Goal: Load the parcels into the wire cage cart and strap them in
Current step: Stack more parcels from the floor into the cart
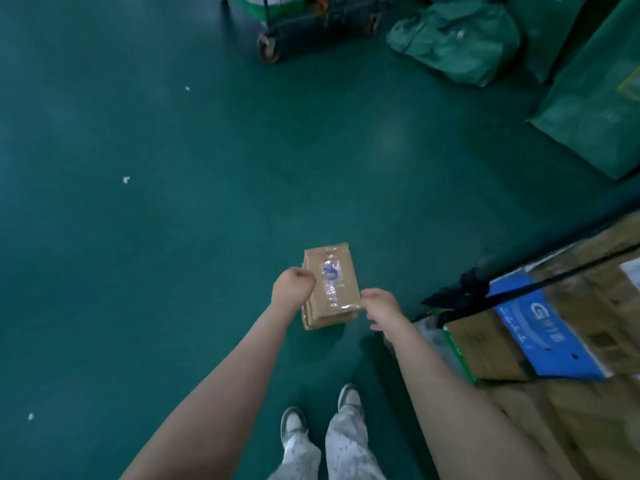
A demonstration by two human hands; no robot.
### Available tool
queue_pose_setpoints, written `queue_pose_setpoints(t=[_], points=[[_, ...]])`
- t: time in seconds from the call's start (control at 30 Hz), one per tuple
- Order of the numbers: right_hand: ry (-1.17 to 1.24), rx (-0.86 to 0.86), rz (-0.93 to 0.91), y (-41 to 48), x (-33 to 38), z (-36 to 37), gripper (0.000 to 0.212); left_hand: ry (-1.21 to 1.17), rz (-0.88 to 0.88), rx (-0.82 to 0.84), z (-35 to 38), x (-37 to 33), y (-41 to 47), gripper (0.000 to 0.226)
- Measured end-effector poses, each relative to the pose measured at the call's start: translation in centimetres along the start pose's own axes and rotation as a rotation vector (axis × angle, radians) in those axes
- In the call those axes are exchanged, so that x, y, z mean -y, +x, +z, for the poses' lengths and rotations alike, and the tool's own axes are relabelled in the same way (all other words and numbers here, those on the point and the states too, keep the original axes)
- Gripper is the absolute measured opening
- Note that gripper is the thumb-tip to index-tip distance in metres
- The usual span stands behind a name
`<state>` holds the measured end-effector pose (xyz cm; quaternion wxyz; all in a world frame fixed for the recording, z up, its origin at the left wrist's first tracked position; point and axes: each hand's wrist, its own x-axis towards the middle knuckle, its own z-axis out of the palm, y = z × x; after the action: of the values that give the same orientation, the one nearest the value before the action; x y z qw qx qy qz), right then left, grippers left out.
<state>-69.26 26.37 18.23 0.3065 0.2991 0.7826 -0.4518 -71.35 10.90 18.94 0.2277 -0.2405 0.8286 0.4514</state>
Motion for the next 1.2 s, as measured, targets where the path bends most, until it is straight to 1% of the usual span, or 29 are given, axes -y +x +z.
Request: queue_pose_setpoints(t=[0.1,0.17,0.3,0.47,0.57,0.7,0.8,0.83,0.9,1.0,1.07,1.1,1.2], points=[[-0.099,-0.012,-0.042,3.9,-0.9,1.1,0.031,0.024,-0.053,0.023,1.7,1.6,2.9,0.02],[-0.152,-0.005,-0.051,6.3,-1.5,1.7,0.031,-0.002,-0.096,0.039,3.1,2.7,4.7,0.028],[-0.089,-0.031,0.016,10.2,-3.8,3.1,0.034,-0.061,-0.186,0.059,5.9,5.2,6.9,0.037],[-0.07,-0.041,0.058,16.5,-7.1,4.9,0.052,-0.087,-0.247,0.103,9.6,8.8,11.1,0.055],[-0.06,-0.047,0.097,19.9,-9.0,5.7,0.061,-0.089,-0.285,0.109,11.5,10.1,13.3,0.057],[-0.046,-0.016,0.115,22.4,-10.4,6.0,0.069,-0.099,-0.32,0.186,13.5,11.1,15.0,0.052],[-0.026,0.057,0.125,23.1,-10.9,6.2,0.061,-0.155,-0.348,0.22,14.6,11.4,15.3,0.054],[0.011,0.087,0.131,23.1,-11.0,6.3,0.058,-0.175,-0.35,0.222,14.8,11.3,15.2,0.056],[0.13,0.108,0.134,22.7,-11.1,6.7,0.058,-0.185,-0.34,0.205,15.1,11.1,14.7,0.06],[0.363,0.054,0.101,21.5,-10.7,7.0,0.041,-0.211,-0.332,0.154,14.8,10.4,13.4,0.057],[0.534,0.019,0.116,20.5,-10.3,6.8,0.03,-0.231,-0.323,0.144,14.2,9.9,12.5,0.053],[0.583,0.009,0.132,19.8,-10.2,6.7,0.027,-0.241,-0.318,0.15,13.7,9.6,11.9,0.052],[0.624,-0.003,0.155,17.0,-9.1,5.9,0.02,-0.258,-0.276,0.162,11.7,8.2,9.8,0.054]])
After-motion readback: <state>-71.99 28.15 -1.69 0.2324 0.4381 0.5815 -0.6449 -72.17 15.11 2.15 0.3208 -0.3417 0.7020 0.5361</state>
